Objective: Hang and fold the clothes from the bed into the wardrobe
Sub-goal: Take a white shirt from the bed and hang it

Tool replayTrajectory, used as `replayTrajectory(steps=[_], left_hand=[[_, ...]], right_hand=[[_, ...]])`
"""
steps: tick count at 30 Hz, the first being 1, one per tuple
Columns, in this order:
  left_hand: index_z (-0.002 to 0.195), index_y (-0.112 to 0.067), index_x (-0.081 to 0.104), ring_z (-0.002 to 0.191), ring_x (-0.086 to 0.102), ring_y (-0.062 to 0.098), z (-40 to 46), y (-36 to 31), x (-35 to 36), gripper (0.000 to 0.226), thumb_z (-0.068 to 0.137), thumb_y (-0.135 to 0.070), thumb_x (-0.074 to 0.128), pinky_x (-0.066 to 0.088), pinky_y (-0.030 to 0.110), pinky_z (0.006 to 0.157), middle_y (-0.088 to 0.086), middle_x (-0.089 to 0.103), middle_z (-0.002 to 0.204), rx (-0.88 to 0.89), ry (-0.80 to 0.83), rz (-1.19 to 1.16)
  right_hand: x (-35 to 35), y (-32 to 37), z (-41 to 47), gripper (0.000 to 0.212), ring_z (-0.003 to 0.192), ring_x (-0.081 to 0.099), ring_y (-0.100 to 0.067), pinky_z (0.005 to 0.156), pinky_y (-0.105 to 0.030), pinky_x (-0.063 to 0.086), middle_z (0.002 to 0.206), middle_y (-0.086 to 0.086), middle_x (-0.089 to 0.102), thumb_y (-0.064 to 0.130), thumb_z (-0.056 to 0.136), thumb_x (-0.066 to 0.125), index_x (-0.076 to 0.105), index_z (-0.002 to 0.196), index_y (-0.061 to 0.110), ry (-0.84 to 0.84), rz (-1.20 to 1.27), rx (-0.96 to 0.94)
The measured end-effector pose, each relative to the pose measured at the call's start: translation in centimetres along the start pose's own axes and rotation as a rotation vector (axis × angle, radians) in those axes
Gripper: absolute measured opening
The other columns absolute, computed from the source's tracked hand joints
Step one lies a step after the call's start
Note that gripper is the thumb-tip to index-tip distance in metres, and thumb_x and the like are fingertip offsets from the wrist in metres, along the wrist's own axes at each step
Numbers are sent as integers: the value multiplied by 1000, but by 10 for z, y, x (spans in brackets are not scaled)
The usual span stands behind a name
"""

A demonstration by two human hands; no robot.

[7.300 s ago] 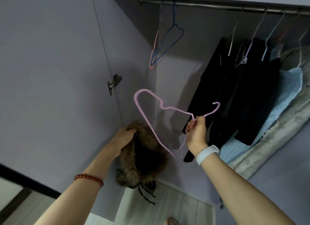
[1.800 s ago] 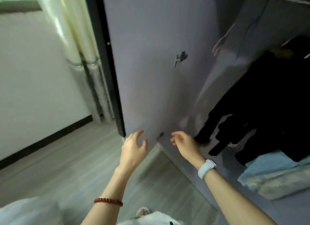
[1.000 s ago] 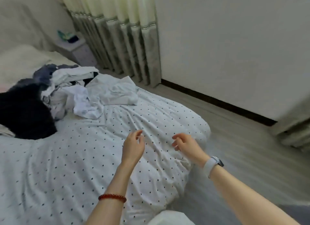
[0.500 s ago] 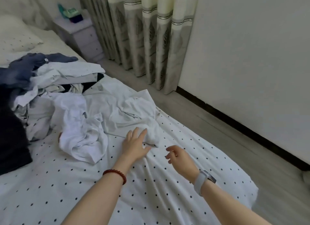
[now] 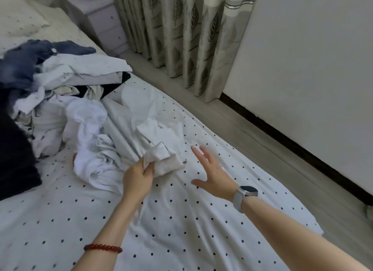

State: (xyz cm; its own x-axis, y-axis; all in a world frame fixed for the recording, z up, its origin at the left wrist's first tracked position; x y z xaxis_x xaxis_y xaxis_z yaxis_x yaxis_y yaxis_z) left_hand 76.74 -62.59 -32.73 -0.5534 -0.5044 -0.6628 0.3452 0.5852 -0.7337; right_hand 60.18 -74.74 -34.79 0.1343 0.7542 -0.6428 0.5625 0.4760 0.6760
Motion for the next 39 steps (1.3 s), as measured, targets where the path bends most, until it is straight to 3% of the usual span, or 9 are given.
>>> replayTrajectory(steps=[6,8,11,17,22,27,31,34,39], left_hand=[[86,8,60,74,55,38,-41,-4,-59,20,94,-5,47,30,30,59,26,62,77,-45,-76,-100],[80,1,59,64,50,26,-58,-11,-68,20,94,-5,47,31,28,55,19,59,69,-46,-77,-127],[68,-16,51,59,45,12,-93,-20,-80,28,95,-11,47,33,23,53,0,52,60,-68,-58,-113],[62,-33,43,58,46,5,-174,-57,-62,37,95,-19,50,32,16,52,-11,50,57,23,131,-53],[66,-26,48,66,53,12,-250,-82,2,30,95,-30,49,34,21,57,-10,56,66,93,457,-52],[107,-31,68,98,60,7,-301,-79,66,21,89,-32,57,42,15,75,-13,68,105,182,598,29],[104,-16,67,108,47,9,-330,-99,103,20,88,-26,57,35,15,77,-7,54,108,344,664,179],[108,-22,65,112,47,8,-352,-103,131,22,88,-23,55,40,25,92,-9,57,119,360,828,196],[105,-12,58,100,57,19,-360,-104,141,19,95,-19,43,43,29,84,2,63,107,188,807,65]], right_hand=[[36,62,-13,66,133,22,-4,107,-22,25,146,12,23,35,87,62,26,142,38,49,205,-92],[34,81,-19,16,103,49,-7,86,-17,36,112,7,53,24,93,55,56,109,27,-21,195,-125],[27,94,-45,33,57,34,-8,54,-17,29,62,6,38,13,98,39,32,68,22,-66,225,-94],[17,76,-126,41,56,37,-5,54,-16,32,62,8,43,-4,92,31,41,74,31,-121,327,3],[10,23,-203,18,74,59,-13,69,-26,46,77,4,63,14,86,43,57,79,22,-60,280,67],[2,-44,-282,31,63,43,-16,59,-28,34,74,-4,54,18,89,36,57,81,38,23,164,195],[-5,-70,-336,22,60,38,-10,59,-24,30,65,6,47,16,86,44,55,73,30,105,122,253],[0,-98,-376,9,66,46,-11,61,-22,36,75,4,52,24,90,47,52,85,30,153,76,349],[7,-119,-408,21,88,56,-2,67,-8,40,99,13,58,34,88,60,48,105,33,142,237,409]])
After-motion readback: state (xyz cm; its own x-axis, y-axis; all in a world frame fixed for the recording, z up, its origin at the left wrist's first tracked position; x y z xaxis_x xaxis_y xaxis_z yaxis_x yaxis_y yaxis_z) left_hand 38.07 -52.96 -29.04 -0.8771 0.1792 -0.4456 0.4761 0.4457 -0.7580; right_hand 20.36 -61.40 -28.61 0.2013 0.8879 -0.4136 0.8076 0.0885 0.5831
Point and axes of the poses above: each hand's wrist, its own z-axis towards the middle knuckle, its own x-axis out of the palm, y = z × x, the point moved 6 cm from there along z, towards the middle knuckle
